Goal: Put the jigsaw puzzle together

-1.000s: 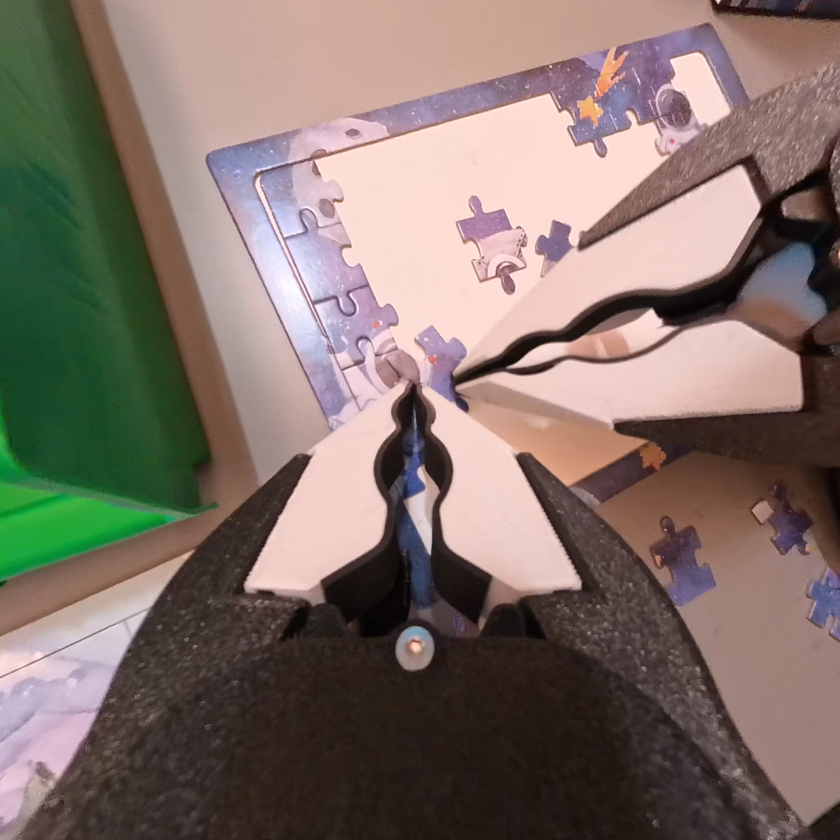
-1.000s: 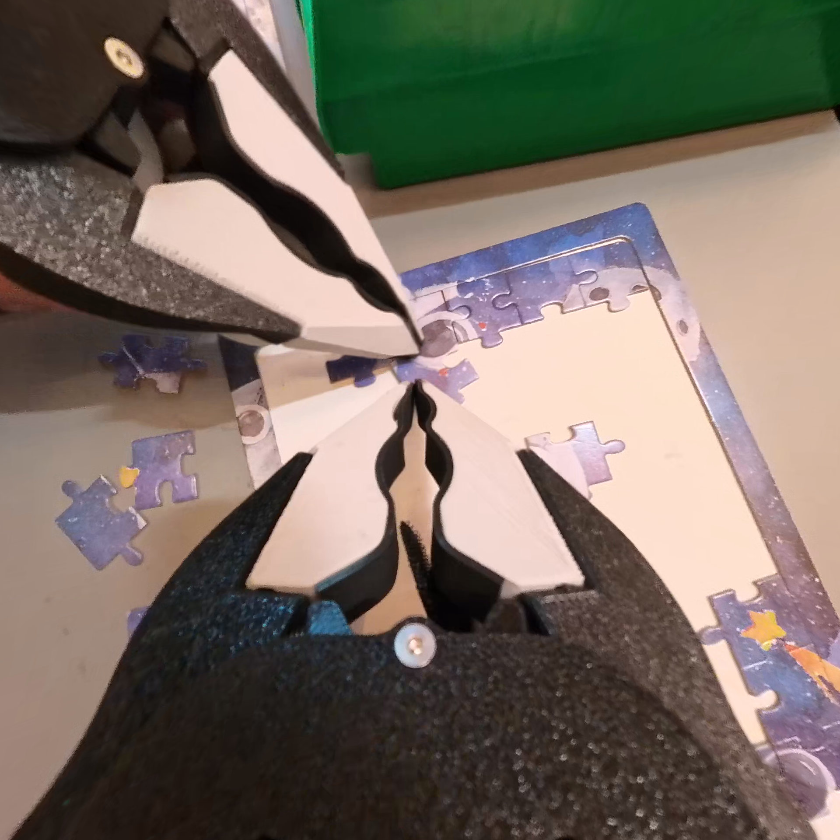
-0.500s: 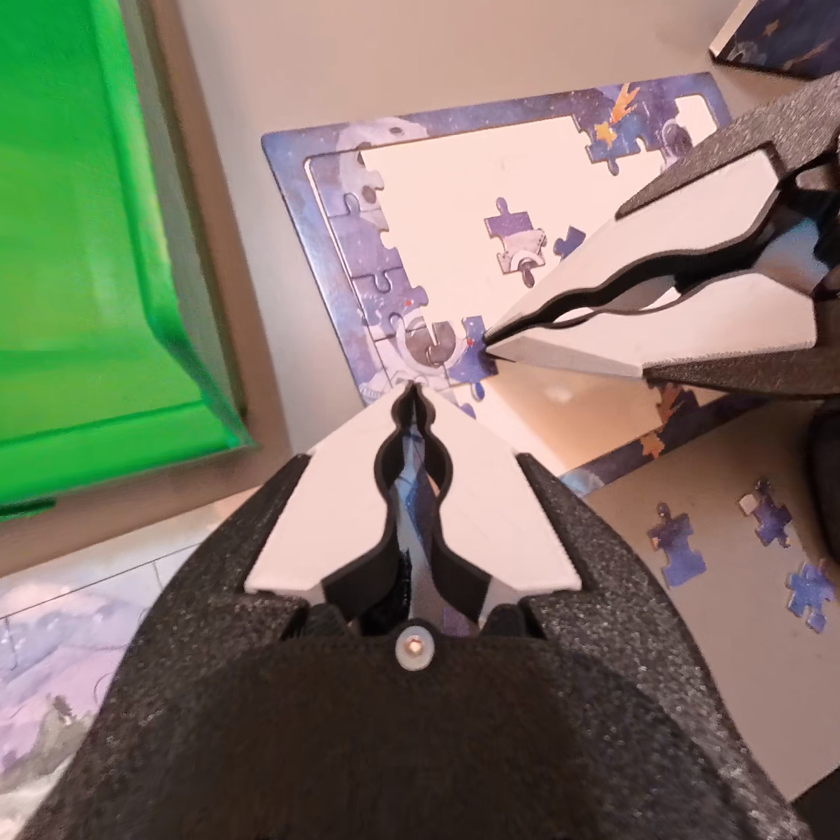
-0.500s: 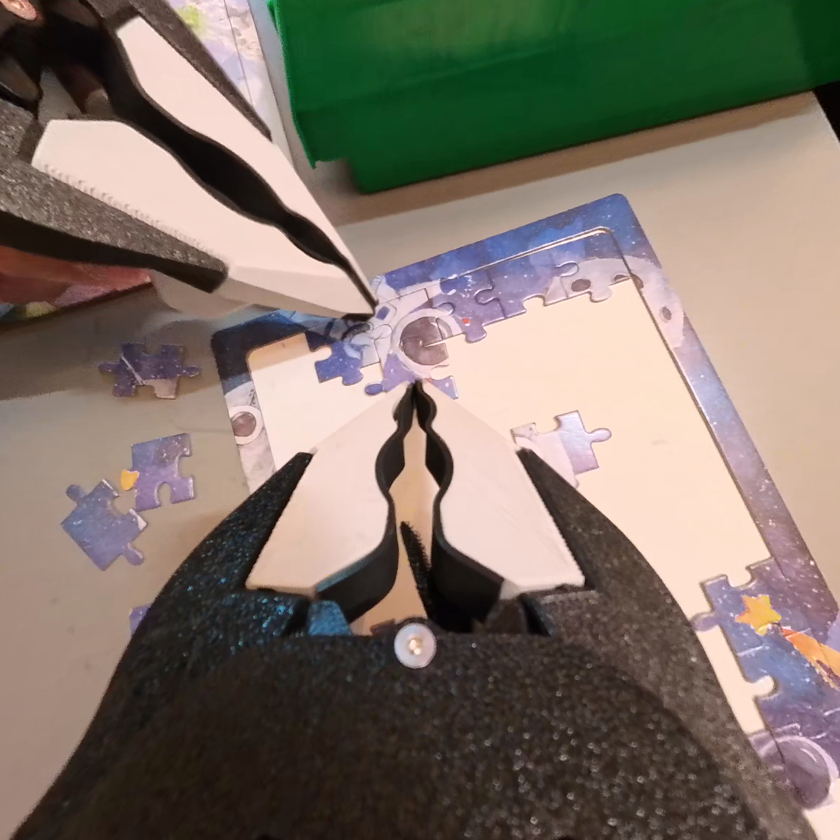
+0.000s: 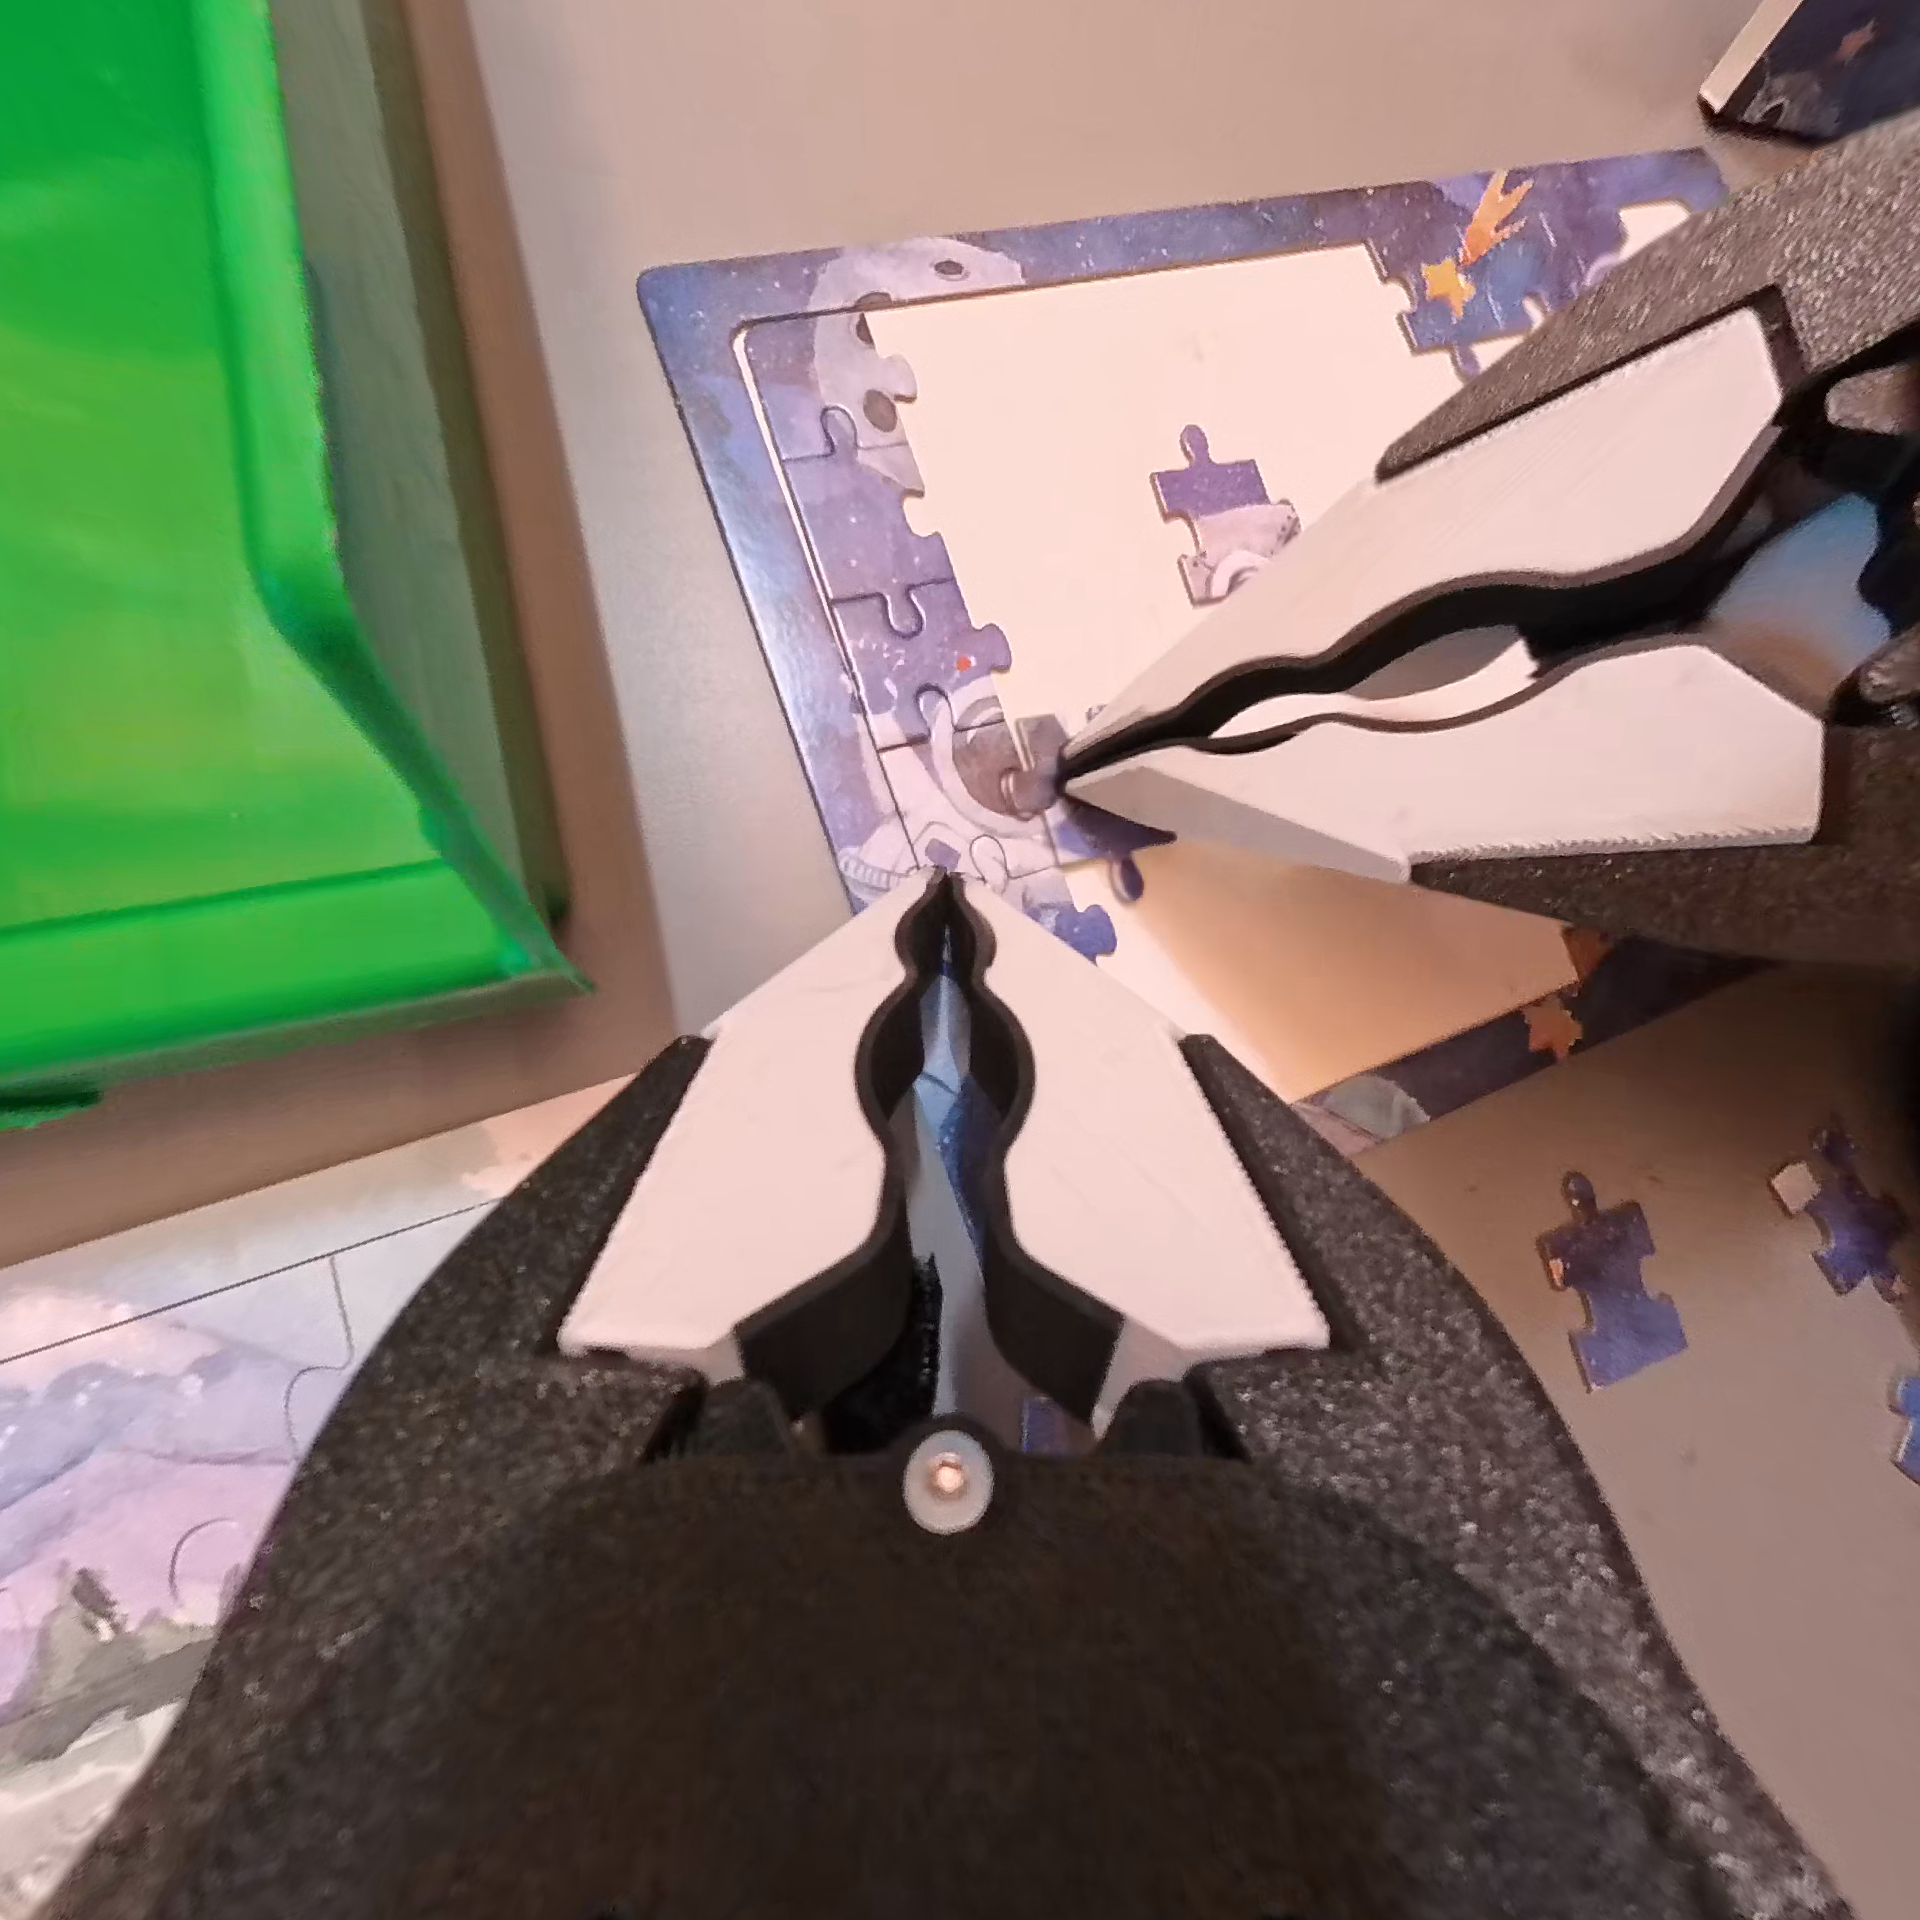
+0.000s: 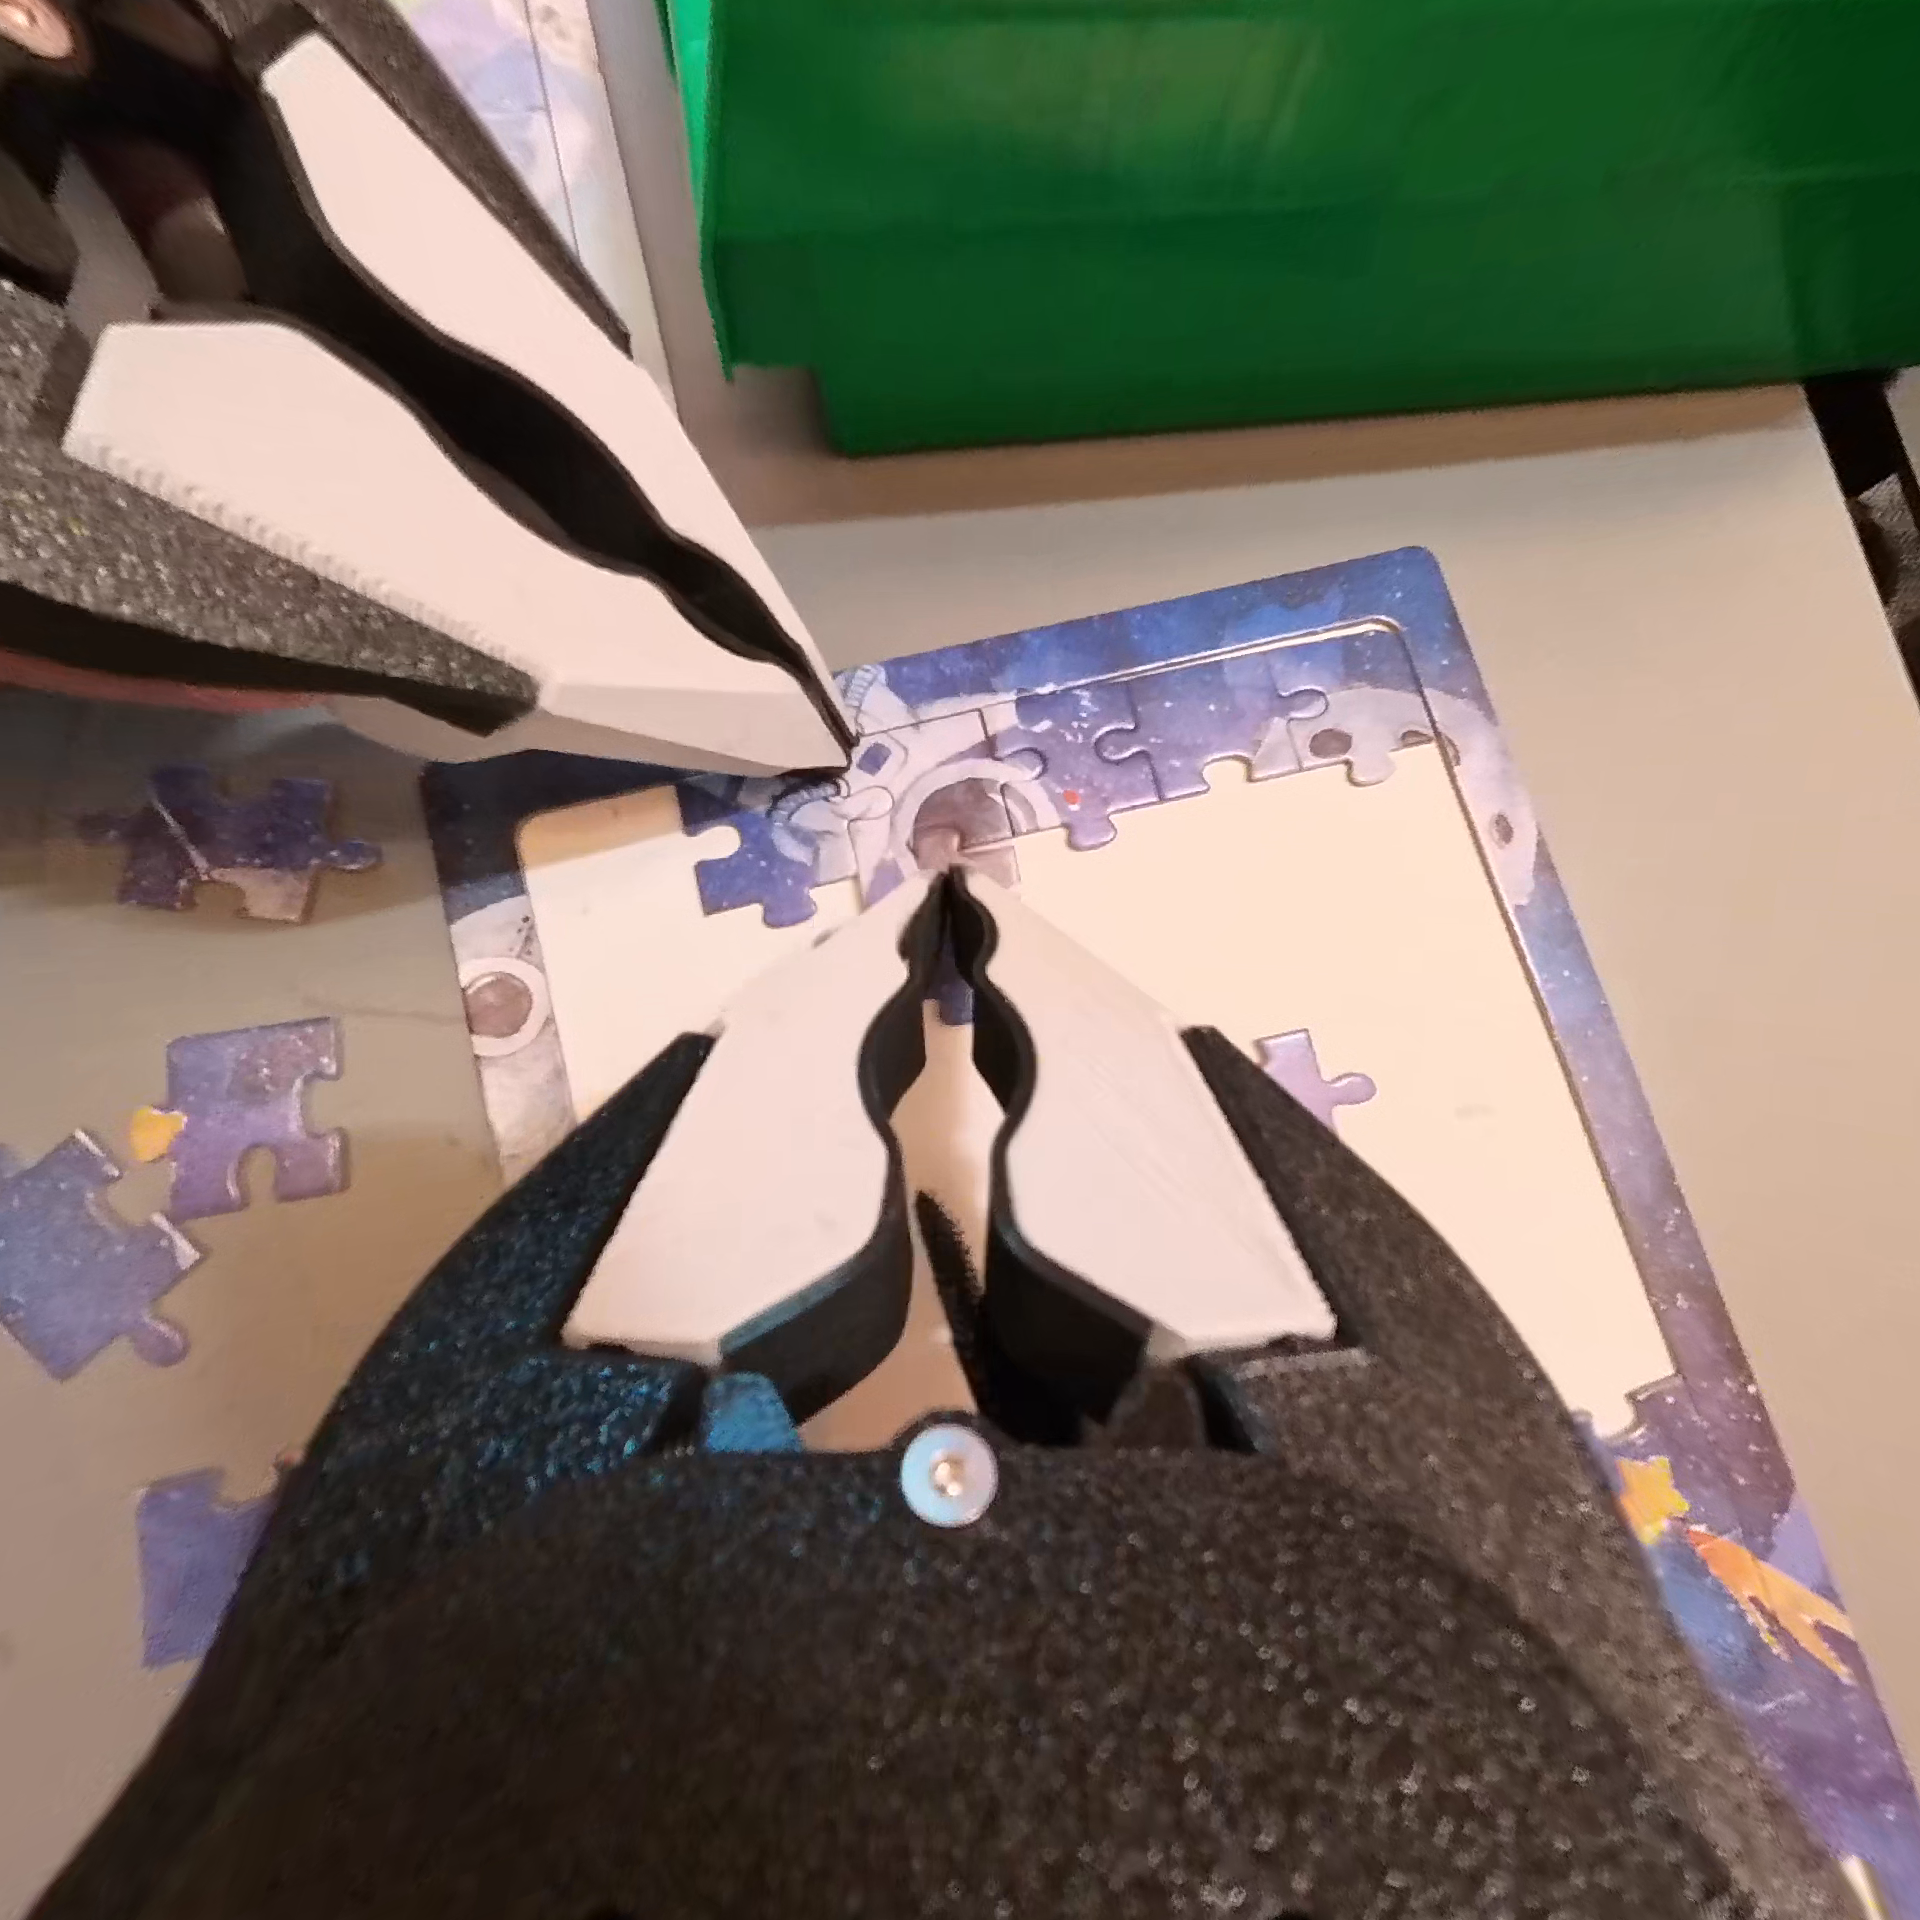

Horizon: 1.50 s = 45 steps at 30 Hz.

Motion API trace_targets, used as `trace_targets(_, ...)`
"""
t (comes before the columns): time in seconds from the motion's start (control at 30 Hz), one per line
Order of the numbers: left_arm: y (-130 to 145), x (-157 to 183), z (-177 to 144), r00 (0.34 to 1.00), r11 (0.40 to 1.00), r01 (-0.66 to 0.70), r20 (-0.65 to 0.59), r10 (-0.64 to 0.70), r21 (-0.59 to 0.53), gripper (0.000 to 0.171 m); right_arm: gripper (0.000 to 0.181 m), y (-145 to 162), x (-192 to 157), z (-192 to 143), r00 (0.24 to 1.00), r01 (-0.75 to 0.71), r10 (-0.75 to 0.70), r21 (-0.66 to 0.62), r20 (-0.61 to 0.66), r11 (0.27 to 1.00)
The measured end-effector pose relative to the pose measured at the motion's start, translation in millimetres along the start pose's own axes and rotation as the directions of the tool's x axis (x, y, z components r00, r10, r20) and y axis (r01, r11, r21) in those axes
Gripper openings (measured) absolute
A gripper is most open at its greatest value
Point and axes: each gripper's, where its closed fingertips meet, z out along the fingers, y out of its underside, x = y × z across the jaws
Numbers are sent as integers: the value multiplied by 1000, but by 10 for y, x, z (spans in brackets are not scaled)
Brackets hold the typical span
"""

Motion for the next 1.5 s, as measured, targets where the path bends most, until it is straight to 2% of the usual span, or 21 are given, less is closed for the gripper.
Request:
trace_targets(0.17,2,1,1,1000,1000,-24,12,24,-8,0,0,-5,-7,5,997,72,-72,-21,12,997)
trace_targets(0.37,1,2,1,1000,1000,5,-9,-5,-1,0,0,-14,-13,18,987,148,-143,-63,66,987)
trace_targets(0.47,1,2,0,1000,1000,10,-6,-10,2,0,0,-27,28,-36,985,171,-167,-86,52,981)
trace_targets(0.6,2,2,-1,1000,1000,6,2,-6,2,0,0,-171,-36,-118,992,91,-91,-3,84,996)
trace_targets(0.7,2,4,-2,1000,1000,14,-6,-14,-2,0,0,24,-74,3,989,141,-137,-94,52,986)
trace_targets(0.77,3,4,-2,1000,1000,19,-10,-19,-3,0,0,-1,-101,3,991,122,-118,-75,56,990)
trace_targets(0.87,3,6,-4,1000,1000,18,-13,-18,0,0,0,-5,-98,0,985,173,-169,-99,45,980)
trace_targets(1.03,4,8,-6,1000,1000,22,-17,-22,5,0,0,-104,6,-59,995,96,-94,-58,35,994)
trace_targets(1.13,3,8,-5,999,1000,30,-24,-30,5,0,0,-14,-30,43,991,130,-126,-116,39,985)
trace_targets(1.33,3,10,-7,999,999,39,-31,-38,7,0,0,-31,-35,50,984,180,-176,-127,43,975)
trace_targets(1.5,2,12,-9,998,999,43,-38,-43,14,0,0,-100,85,-80,997,81,-81,-60,-6,995)
